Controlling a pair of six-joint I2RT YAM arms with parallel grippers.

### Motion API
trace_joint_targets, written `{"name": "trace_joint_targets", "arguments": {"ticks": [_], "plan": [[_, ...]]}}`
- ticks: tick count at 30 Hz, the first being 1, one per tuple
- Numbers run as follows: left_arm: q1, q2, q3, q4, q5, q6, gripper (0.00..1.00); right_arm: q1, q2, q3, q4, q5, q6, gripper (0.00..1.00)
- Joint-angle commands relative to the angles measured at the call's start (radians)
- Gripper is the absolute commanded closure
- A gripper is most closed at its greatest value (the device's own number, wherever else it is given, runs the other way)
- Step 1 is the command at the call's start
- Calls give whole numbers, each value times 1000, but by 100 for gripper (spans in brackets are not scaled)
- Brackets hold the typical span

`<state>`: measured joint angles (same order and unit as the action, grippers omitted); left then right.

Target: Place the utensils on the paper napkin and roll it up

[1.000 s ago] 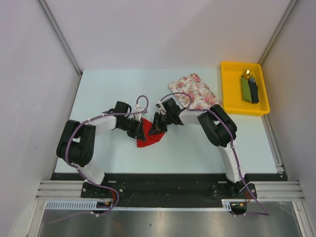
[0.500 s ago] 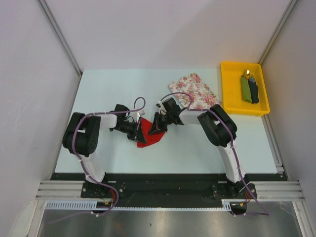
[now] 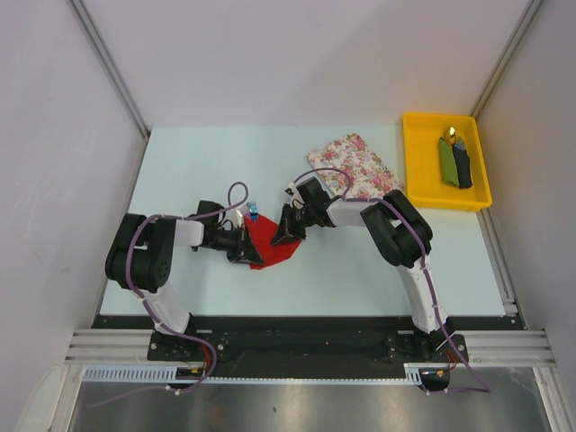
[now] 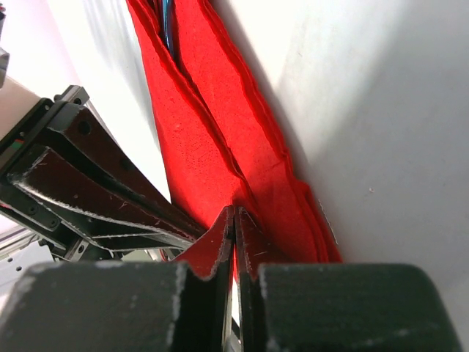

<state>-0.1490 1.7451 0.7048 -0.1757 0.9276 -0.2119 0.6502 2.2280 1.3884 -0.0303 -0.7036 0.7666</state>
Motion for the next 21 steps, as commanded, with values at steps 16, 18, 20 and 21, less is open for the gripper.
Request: {"name": "trace_joint_targets", "arguments": {"ticks": [16, 18, 20, 21], "plan": [[48, 106, -28, 70, -50, -70, 97, -35, -100, 40, -57, 116, -90, 69], [46, 105, -30, 71, -50, -72, 97, -40, -135, 44, -77, 116, -111, 65], [48, 106, -27, 68, -52, -72, 97, -49, -159, 41, -118, 142, -157, 58], [48, 106, -25, 68, -52, -70, 97, -49, -177, 41, -135, 156, -173, 56]]}}
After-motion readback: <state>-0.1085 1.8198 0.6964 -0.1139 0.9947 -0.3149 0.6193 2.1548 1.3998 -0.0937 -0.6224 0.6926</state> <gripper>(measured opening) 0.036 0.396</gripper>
